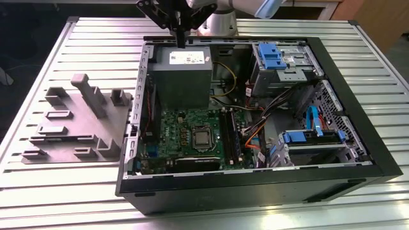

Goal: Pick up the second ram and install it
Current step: 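Reach for the second ram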

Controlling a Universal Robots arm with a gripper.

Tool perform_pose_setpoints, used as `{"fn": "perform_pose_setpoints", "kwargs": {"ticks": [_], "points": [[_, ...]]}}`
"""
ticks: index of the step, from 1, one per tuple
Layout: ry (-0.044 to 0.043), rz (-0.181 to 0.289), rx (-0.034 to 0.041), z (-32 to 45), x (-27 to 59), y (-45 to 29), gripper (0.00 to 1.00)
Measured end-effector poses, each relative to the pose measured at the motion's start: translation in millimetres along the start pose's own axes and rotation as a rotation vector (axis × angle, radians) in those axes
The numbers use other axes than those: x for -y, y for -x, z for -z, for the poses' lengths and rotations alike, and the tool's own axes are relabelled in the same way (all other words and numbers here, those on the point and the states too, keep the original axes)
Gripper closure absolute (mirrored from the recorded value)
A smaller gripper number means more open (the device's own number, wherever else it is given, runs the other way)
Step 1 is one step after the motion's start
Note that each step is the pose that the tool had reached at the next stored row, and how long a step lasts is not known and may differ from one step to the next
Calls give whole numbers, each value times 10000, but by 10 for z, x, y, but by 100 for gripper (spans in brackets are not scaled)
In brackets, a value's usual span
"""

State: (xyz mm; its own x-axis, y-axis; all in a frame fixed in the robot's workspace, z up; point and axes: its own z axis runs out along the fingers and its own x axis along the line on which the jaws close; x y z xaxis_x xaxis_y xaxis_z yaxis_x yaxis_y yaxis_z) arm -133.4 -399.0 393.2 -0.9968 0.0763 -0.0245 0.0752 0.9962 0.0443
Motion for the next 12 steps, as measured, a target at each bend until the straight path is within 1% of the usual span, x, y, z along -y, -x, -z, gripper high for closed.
{"fn": "perform_pose_setpoints", "kwargs": {"ticks": [7,12], "points": [[3,-1,18,5,16,-212,90],[3,0,32,6,25,-338,90]]}}
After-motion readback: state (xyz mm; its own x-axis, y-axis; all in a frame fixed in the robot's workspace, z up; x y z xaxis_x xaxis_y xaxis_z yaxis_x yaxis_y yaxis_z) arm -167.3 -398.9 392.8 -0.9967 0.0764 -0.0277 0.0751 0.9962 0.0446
